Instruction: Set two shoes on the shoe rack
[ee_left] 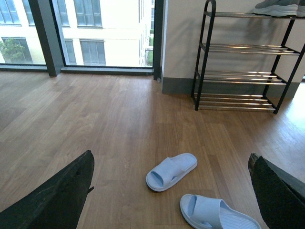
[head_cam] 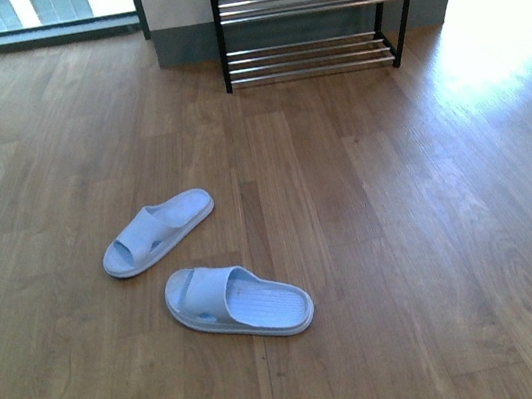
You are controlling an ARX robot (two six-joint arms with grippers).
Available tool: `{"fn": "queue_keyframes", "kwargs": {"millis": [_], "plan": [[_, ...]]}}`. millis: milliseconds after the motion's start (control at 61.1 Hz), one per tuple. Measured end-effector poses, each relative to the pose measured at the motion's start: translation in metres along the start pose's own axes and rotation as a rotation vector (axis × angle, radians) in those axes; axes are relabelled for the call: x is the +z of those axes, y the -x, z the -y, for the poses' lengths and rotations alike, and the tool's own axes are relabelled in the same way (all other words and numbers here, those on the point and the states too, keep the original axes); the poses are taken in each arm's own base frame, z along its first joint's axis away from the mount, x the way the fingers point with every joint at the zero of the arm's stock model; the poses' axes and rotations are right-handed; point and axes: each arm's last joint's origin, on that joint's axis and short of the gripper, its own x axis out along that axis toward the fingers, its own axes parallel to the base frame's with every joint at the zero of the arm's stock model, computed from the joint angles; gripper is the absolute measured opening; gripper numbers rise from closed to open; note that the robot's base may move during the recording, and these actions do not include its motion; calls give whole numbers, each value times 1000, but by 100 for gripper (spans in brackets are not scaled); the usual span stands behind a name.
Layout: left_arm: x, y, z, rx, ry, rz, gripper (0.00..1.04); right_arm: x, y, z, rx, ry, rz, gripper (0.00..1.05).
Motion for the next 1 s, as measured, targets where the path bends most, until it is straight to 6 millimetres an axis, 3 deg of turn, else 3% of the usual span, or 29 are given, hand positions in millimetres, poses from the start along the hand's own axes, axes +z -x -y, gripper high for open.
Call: {"fn": "queue_keyframes", "kwargs": {"millis": [999], "plan": [[0,0,0,-2,0,0,95,0,0,0,-3,0,1,95]]}}
